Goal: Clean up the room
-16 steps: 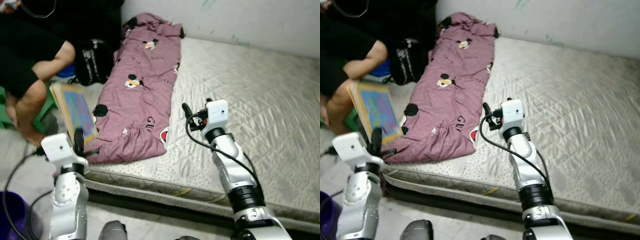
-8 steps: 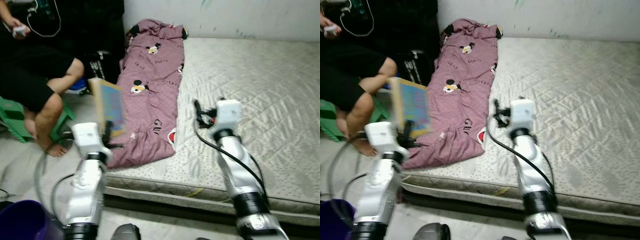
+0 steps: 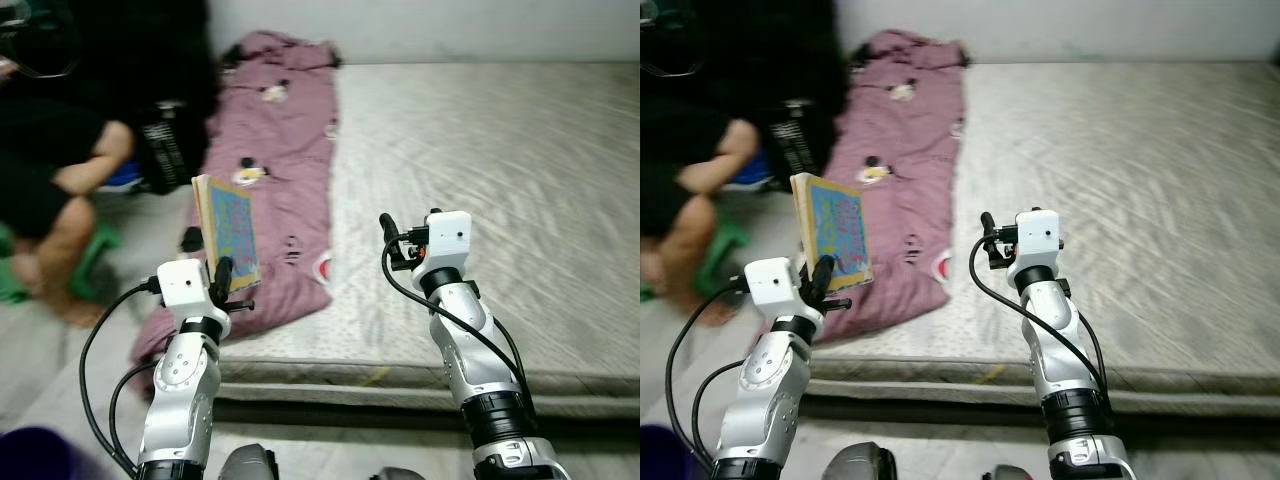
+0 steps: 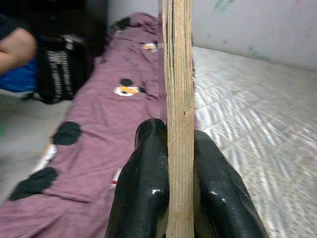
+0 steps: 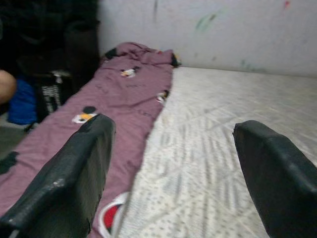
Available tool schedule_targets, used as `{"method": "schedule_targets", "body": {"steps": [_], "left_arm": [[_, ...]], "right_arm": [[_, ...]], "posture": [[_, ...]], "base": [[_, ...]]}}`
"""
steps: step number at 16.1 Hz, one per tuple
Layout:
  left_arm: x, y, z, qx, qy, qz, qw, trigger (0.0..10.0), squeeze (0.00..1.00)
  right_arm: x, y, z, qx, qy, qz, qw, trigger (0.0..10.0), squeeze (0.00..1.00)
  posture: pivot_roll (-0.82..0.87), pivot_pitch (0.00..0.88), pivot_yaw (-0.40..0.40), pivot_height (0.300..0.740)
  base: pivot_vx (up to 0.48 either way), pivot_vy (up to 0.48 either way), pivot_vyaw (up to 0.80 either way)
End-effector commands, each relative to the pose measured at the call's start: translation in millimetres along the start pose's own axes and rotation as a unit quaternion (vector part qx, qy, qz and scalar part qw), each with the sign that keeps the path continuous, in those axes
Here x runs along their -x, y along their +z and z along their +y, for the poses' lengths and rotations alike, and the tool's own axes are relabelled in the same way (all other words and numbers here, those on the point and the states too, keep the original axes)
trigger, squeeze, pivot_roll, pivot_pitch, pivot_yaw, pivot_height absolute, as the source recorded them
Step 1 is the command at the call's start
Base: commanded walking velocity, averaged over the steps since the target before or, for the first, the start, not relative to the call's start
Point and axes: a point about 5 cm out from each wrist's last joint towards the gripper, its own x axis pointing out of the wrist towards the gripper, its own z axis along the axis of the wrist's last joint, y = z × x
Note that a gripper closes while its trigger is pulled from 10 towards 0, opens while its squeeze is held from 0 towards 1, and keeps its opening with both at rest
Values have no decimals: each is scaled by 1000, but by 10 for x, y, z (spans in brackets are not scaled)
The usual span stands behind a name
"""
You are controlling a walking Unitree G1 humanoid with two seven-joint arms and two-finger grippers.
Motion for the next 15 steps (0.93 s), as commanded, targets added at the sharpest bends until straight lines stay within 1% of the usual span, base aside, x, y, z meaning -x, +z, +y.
{"method": "schedule_targets", "body": {"steps": [1, 3, 4, 8, 11, 15], "left_arm": [[5, 120, 30, -4, 6, -26, 1000, 10000, 0], [10, 141, 41, -5, 8, -29, 1000, 10000, 0], [8, 159, 63, -1, 16, -33, 999, 10000, 0], [1, 198, 57, 1, 13, -40, 999, 10000, 0], [-7, 214, 61, 5, 11, -44, 999, 10000, 0], [-9, 222, 67, 9, 14, -45, 999, 10000, 0]], "right_arm": [[-27, 30, 77, -3, 16, -3, 1000, 10000, 0], [-47, 33, 124, -5, 25, -2, 1000, 10000, 0], [-66, 34, 150, 2, 32, -1, 999, 10000, 0], [-115, 72, 153, 14, 42, -7, 999, 10000, 0], [-132, 74, 147, 12, 41, -6, 999, 10000, 0], [-140, 64, 157, 15, 42, -4, 999, 10000, 0]], "posture": [[-1, 49, 17, 740], [12, 51, 5, 740], [18, 53, 0, 740], [25, 62, -9, 740], [25, 66, -10, 740], [24, 69, -10, 740]], "base": [[0, 0, -525], [0, 0, 0], [0, 0, 0], [0, 0, 0], [0, 0, 0], [0, -338, 0]]}}
